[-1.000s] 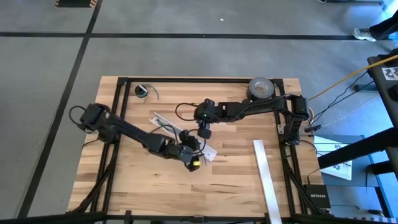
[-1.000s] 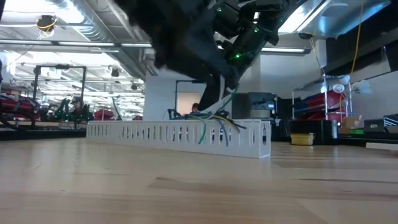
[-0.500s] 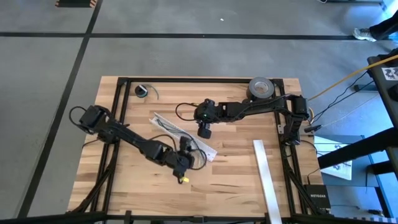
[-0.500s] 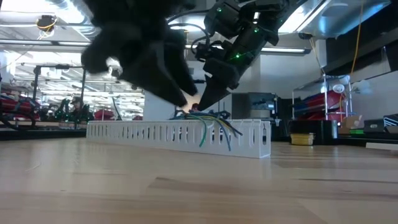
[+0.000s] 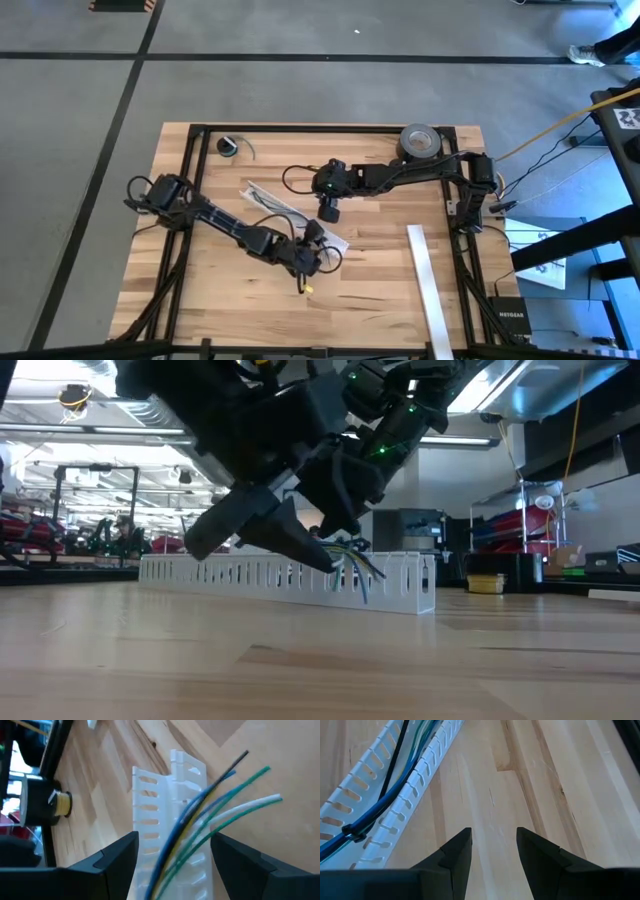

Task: Ziptie cables
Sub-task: Put the colored ziptied cable into the white cable duct

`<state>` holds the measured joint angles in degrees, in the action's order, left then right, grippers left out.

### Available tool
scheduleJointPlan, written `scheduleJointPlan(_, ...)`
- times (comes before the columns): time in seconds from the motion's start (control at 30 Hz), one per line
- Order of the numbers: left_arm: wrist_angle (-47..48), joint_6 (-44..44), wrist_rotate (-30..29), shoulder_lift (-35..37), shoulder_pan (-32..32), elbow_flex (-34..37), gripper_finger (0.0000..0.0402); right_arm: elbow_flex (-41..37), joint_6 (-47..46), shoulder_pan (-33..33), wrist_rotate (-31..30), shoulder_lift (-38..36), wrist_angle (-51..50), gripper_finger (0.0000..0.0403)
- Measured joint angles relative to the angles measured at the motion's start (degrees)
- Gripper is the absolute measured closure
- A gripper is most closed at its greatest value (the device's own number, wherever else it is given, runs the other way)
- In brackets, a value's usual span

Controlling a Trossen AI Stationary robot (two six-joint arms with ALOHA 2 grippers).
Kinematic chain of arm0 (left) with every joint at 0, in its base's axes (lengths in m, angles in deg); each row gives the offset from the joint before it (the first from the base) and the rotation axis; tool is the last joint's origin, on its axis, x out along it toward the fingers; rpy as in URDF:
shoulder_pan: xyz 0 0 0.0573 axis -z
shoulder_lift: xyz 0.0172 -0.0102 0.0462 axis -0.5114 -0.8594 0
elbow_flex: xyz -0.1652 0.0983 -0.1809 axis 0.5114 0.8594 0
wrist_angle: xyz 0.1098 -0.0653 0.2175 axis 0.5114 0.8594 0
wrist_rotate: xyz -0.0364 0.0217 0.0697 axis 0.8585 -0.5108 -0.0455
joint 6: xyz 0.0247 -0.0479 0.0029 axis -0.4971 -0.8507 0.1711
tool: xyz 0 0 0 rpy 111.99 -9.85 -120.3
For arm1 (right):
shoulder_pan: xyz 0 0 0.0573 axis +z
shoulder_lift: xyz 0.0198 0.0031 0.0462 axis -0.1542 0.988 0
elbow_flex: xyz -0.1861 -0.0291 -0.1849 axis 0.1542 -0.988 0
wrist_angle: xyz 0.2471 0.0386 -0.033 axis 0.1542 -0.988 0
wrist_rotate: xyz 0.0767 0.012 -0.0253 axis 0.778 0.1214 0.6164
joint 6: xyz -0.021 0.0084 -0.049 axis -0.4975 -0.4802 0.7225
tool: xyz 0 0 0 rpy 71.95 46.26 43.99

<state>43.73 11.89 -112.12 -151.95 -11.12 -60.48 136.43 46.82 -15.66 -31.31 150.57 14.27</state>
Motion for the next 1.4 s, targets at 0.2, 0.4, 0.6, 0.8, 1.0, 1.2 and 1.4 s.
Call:
scheduleJointPlan(0.2, -5.3, 4.5, 0.5, -0.4, -0.7, 0.0, 0.0167, 0.0, 0.0, 0.0, 0.0, 0.0, 0.0, 0.0261)
scheduleJointPlan(0.4, -7.6, 2.4, 0.7, -0.4, -1.5, 0.0, 0.0167, 0.0, 0.0, 0.0, 0.0, 0.0, 0.0, 0.0261)
scheduleJointPlan(0.6, -9.3, 0.6, 0.7, -0.4, -2.2, 0.0, 0.0167, 0.0, 0.2, 0.0, -0.1, 0.0, -0.2, 0.0261)
scheduleJointPlan(0.8, -12.7, -0.5, -0.9, -0.4, -2.7, 0.0, 0.0167, 0.0, 0.2, 0.0, -0.1, 0.0, -0.2, 0.0261)
scheduleJointPlan(1.0, -13.4, -3.7, -0.8, -0.4, -3.7, 0.0, 0.0167, 0.0, 0.2, 0.0, -3.4, 0.0, -1.0, 0.0261)
scheduleJointPlan(1.2, -13.6, -8.8, 0.5, -0.6, -5.3, 0.0, 0.0167, 0.0, 0.3, 0.0, -8.2, 0.0, -1.5, 0.0261)
scheduleJointPlan(1.4, -13.0, -16.6, 2.9, -0.6, -4.9, 0.0, 0.0167, 0.0, 0.8, 0.0, -8.0, 0.0, -1.8, 0.0261)
